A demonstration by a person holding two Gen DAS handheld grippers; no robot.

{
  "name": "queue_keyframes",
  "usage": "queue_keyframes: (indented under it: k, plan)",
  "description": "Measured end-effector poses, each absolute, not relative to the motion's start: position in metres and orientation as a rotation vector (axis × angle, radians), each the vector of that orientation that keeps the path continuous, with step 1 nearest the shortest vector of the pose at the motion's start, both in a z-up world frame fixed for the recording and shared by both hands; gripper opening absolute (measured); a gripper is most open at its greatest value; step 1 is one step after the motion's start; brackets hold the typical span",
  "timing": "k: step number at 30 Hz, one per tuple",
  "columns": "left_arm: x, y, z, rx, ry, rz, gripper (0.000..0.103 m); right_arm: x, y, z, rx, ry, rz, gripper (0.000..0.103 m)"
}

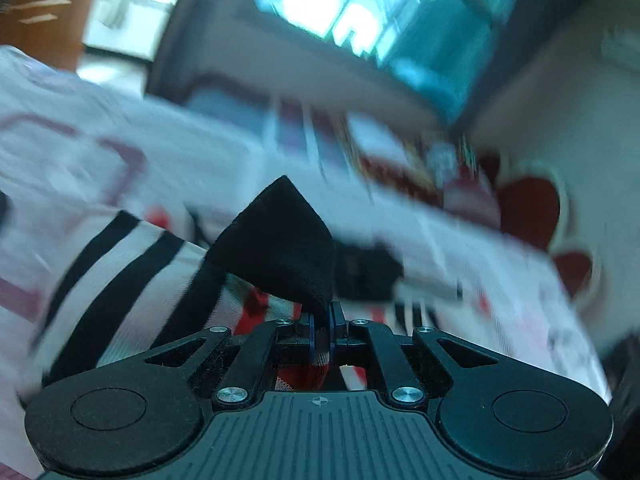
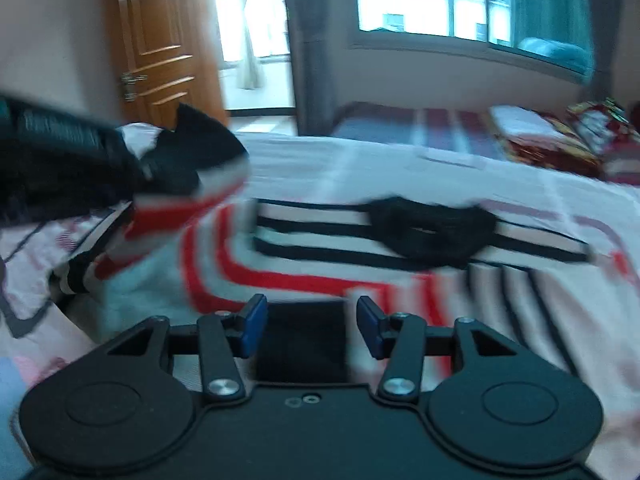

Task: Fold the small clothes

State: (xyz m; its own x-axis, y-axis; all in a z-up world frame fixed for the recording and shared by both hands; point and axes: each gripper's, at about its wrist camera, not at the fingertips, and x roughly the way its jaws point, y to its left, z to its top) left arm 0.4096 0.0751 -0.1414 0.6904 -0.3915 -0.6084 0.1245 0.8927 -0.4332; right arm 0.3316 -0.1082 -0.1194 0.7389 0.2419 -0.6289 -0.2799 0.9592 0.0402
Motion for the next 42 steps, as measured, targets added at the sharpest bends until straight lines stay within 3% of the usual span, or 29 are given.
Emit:
queue_keyframes:
  k: [3,7,10,12,21,22,23,24,25,27,34,38,39,40,41,42]
  plan:
    - [0.407,0.046,-0.161,-0.307,0.867,-0.316,0.007,0.330,-0.148,-0.127,-0.029,0.730,0.216,0.049]
    - [0.382,0.032,-0.138,-0.250,0.842,-0.321,0.007,0.327,-0.182,-0.135,0.074,0.767,0.187,0.049]
    - [0.369,0.042,-0.116,-0.284,0.808,-0.313,0.007,0.328,-0.192,-0.134,0.132,0.768,0.203,0.060]
    - [0.370,0.063,-0.104,-0.304,0.784,-0.271,0.007,0.329,-0.193,-0.131,0.179,0.764,0.232,0.069]
    - [0.352,0.169,-0.131,-0.301,0.817,0.095,0.008,0.339,-0.163,-0.134,0.236,0.818,0.371,0.068]
    - [0.349,0.177,-0.135,-0.304,0.823,0.112,0.008,0.341,-0.158,-0.137,0.234,0.824,0.374,0.067]
    - [0.348,0.181,-0.141,-0.304,0.826,0.122,0.008,0.344,-0.153,-0.138,0.232,0.822,0.371,0.059]
    - [0.347,0.183,-0.146,-0.303,0.830,0.128,0.008,0.347,-0.150,-0.140,0.226,0.814,0.361,0.045]
    - [0.345,0.186,-0.149,-0.305,0.833,0.132,0.008,0.349,-0.147,-0.141,0.224,0.810,0.347,0.039]
    - [0.346,0.189,-0.155,-0.320,0.837,0.129,0.008,0.354,-0.146,-0.143,0.230,0.812,0.311,0.011]
    - [0.368,0.179,-0.155,-0.405,0.847,0.052,0.008,0.342,-0.149,-0.095,0.074,0.621,0.308,0.008]
    - [0.384,0.162,-0.160,-0.396,0.881,0.008,0.010,0.345,-0.189,-0.097,0.046,0.641,0.205,0.008]
    - [0.388,0.159,-0.162,-0.398,0.886,-0.001,0.014,0.344,-0.201,-0.102,0.046,0.656,0.163,0.008]
    - [0.391,0.155,-0.164,-0.398,0.891,-0.007,0.034,0.343,-0.211,-0.107,0.045,0.667,0.130,0.008]
    - [0.394,0.151,-0.165,-0.396,0.892,-0.007,0.073,0.342,-0.221,-0.113,0.051,0.681,0.101,0.008]
    - [0.397,0.147,-0.165,-0.390,0.884,0.003,0.086,0.342,-0.228,-0.119,0.071,0.698,0.091,0.008]
